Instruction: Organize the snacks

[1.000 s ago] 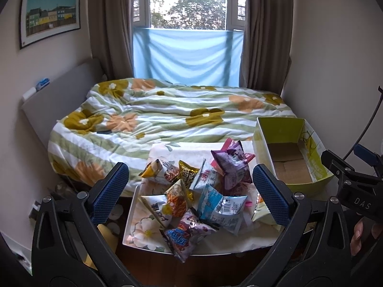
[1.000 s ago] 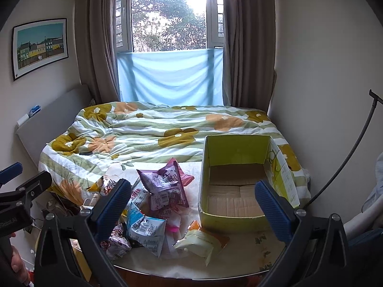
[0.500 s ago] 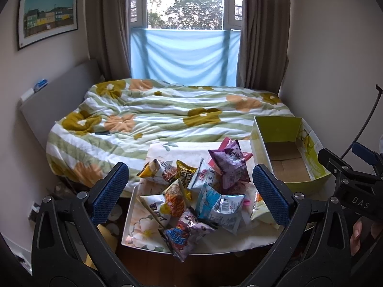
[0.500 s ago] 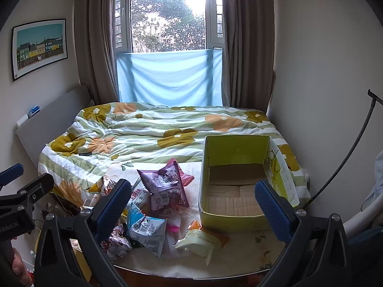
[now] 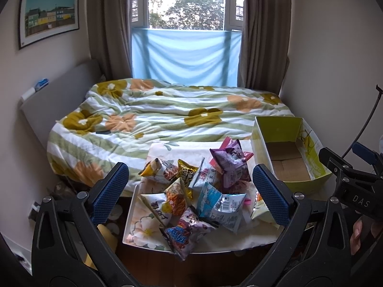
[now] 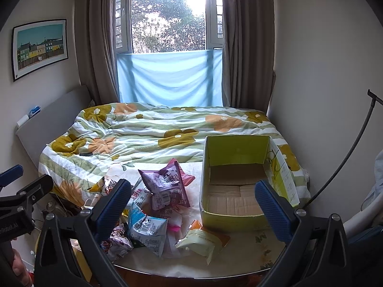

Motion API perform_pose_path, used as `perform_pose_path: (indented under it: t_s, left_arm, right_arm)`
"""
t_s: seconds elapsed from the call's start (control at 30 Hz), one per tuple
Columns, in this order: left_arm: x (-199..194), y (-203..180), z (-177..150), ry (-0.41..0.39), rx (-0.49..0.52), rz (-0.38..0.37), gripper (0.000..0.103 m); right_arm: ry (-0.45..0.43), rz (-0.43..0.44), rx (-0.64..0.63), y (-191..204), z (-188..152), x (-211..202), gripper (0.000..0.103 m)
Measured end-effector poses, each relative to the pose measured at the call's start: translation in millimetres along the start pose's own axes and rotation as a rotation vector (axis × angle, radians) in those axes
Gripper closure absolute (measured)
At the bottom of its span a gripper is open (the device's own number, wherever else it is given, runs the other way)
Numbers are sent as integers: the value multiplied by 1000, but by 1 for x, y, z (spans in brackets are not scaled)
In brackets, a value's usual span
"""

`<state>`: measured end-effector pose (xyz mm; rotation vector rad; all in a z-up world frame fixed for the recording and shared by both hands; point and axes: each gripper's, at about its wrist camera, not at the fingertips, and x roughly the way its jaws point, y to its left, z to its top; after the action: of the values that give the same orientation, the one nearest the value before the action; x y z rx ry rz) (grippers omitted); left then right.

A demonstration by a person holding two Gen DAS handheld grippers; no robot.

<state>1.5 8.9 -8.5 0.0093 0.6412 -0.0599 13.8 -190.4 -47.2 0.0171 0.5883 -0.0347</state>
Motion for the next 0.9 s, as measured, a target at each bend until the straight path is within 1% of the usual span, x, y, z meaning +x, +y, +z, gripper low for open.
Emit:
perform_pose_path:
  t_s: [0.53, 0.7, 0.8, 0.9]
  left_arm:
    - [-5, 1, 0, -15, -3, -3, 1]
    - [-13, 12, -1, -27, -19, -28, 1]
    - [-15, 18, 0, -28, -22, -26, 1]
    - [-16, 26, 1, -12, -30, -17, 1]
  right_arm:
    - [-4, -1, -2, -1, 0, -1, 0]
    - [-1, 4, -2, -1, 1, -2, 0]
    - [-4, 5, -4, -2, 5, -6, 0]
    - [2, 12, -3, 2, 10, -9, 0]
